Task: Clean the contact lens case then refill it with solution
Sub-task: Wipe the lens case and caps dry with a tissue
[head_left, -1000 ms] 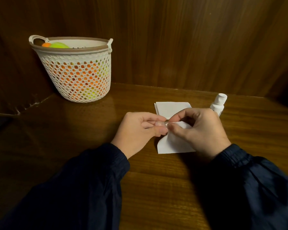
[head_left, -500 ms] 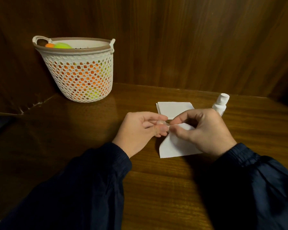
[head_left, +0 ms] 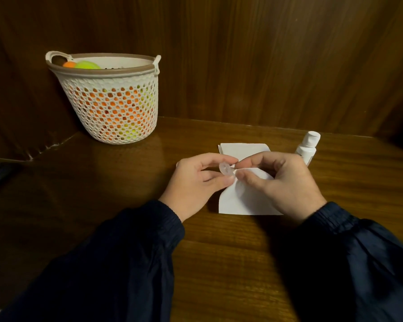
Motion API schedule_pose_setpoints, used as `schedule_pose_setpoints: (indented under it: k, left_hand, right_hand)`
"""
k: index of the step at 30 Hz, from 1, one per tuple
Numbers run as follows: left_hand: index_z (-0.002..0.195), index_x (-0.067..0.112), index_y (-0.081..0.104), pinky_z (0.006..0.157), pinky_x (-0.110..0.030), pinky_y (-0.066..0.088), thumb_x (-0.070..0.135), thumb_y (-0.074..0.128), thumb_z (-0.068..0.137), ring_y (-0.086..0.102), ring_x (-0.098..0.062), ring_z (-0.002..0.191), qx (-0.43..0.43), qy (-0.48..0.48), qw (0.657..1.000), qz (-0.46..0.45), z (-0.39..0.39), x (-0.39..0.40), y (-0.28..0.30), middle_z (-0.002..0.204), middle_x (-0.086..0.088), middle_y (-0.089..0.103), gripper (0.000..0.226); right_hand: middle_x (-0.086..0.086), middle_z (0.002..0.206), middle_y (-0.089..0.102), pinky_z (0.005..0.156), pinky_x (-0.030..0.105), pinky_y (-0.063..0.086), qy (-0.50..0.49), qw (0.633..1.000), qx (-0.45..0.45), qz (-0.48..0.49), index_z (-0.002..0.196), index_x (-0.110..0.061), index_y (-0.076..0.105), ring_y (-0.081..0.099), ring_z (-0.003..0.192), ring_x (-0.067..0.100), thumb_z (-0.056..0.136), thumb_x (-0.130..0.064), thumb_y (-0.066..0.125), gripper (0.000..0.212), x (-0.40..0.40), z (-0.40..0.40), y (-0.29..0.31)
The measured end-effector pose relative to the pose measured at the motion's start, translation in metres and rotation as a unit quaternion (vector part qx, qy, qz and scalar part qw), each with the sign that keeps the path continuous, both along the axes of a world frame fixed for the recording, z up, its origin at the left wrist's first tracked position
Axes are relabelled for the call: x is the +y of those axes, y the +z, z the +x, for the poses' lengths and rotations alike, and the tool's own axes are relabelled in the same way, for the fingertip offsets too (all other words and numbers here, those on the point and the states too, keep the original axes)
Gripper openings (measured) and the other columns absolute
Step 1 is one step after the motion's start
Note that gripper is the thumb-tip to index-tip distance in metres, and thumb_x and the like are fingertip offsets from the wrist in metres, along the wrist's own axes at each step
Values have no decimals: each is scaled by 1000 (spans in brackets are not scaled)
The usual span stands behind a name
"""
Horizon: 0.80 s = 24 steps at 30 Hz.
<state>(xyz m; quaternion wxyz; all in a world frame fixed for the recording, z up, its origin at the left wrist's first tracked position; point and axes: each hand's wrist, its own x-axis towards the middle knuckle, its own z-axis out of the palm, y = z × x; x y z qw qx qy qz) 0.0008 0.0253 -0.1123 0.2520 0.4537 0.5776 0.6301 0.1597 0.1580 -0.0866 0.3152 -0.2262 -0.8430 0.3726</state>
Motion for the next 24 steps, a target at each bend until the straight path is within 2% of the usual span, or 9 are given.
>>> schedule_pose_setpoints:
  k: [5,8,11,15,17,19,22,24]
  left_hand:
    - [135,25,71,91,-15,57,3,79,91,73,0,112,-1,3,1000,0,1,-1,1,108,18,81,49]
    - [135,25,71,92,-19,60,2,79,91,76,-3,108,-8,2,1000,2,1,-1,0,108,10,82,51]
    - [132,23,72,86,-18,60,0,79,91,77,-6,106,-21,-6,1000,-4,2,-1,0,108,7,83,47]
    - [119,23,77,83,-24,63,0,79,90,78,-10,104,-30,-7,999,-24,2,0,0,114,4,82,37]
    - [122,17,76,79,-24,64,0,78,91,79,-12,103,-39,-11,999,-31,3,1,1,113,2,82,35]
    - [127,12,75,79,-27,65,1,76,93,79,-13,104,-33,-11,999,-39,3,1,2,117,-1,81,35]
    - [129,9,74,81,-28,65,3,75,95,79,-15,104,-30,-10,999,-36,2,1,2,127,-6,77,35]
    - [135,8,70,82,-27,64,3,74,95,79,-16,102,-28,-10,999,-36,3,1,1,122,-8,79,41]
  right_hand:
    - [-18,95,81,90,27,60,12,1000,10,-5,93,-28,81,75,94,0,87,-28,87,8,-4,-1,-1]
    - [-10,94,82,85,29,63,37,998,16,-43,93,-24,80,77,91,7,86,-21,88,11,-2,1,2]
    - [-6,93,82,81,30,61,68,996,1,-65,92,-21,79,78,88,12,86,-15,88,12,2,4,8]
    - [-22,92,78,80,23,59,39,998,-51,18,85,-30,77,73,88,0,84,-24,88,13,1,5,11]
    - [-31,91,73,78,11,54,4,995,-54,85,80,-36,73,68,91,-8,82,-29,86,15,-6,1,10]
    - [-29,83,72,76,3,50,-19,992,-27,120,78,-38,71,66,93,-12,82,-30,86,17,-12,-2,7]
    - [-26,83,75,78,8,53,-14,996,-7,87,81,-34,75,69,91,-9,86,-23,86,17,-10,-2,5]
    - [-25,88,77,79,12,56,11,999,-19,37,86,-30,76,71,91,-5,88,-22,86,13,-6,0,7]
